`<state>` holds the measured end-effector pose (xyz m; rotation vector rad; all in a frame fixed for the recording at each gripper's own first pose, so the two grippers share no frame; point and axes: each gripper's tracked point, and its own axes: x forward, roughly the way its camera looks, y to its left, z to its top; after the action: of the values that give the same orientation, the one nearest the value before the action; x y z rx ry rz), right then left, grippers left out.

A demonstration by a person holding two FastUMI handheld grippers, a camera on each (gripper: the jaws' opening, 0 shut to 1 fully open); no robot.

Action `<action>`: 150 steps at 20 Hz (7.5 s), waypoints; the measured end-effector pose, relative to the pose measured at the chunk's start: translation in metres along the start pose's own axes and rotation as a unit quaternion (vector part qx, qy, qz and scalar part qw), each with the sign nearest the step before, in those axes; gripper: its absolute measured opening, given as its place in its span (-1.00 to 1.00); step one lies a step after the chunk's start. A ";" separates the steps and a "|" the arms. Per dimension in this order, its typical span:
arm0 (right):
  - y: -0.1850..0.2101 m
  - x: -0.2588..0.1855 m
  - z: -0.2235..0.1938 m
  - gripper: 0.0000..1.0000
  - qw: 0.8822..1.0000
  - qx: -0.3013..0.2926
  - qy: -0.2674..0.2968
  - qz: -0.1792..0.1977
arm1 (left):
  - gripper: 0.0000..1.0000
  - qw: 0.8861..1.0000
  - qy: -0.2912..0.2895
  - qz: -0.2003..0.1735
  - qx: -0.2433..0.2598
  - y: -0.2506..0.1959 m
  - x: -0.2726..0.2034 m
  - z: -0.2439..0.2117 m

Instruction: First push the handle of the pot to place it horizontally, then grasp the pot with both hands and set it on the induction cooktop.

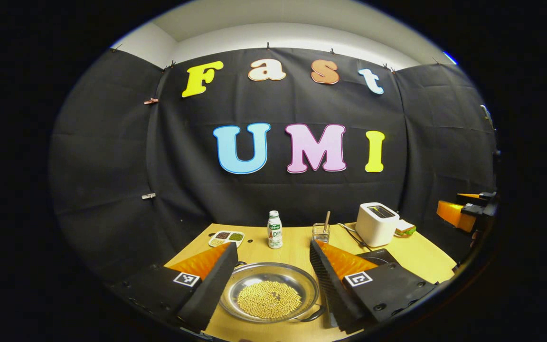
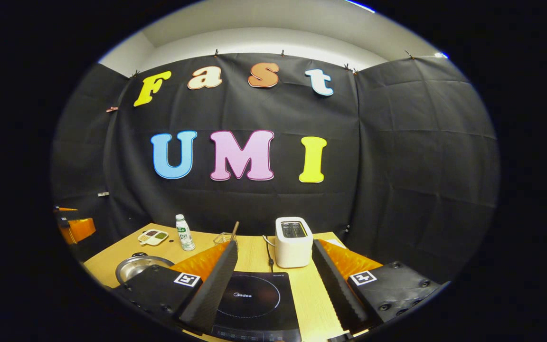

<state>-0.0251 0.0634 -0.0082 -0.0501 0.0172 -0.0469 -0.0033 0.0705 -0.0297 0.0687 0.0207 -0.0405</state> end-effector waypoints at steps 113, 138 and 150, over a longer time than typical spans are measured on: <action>-0.080 0.029 -0.048 0.98 0.996 0.007 0.073 -0.056 | -0.90 0.906 0.356 -0.220 0.067 -0.136 0.136 -0.252; 0.150 0.059 -0.112 0.98 0.980 0.020 0.182 0.076 | 0.59 0.983 0.158 -0.043 -0.086 0.155 0.099 -0.134; 0.245 0.108 -0.211 0.99 0.943 0.050 0.306 0.123 | 0.86 0.978 0.182 -0.064 -0.076 0.183 0.165 -0.169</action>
<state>0.0902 0.2918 -0.2334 0.0714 0.6429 0.1881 0.1660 0.2580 -0.1899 -0.0784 0.3953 -0.1552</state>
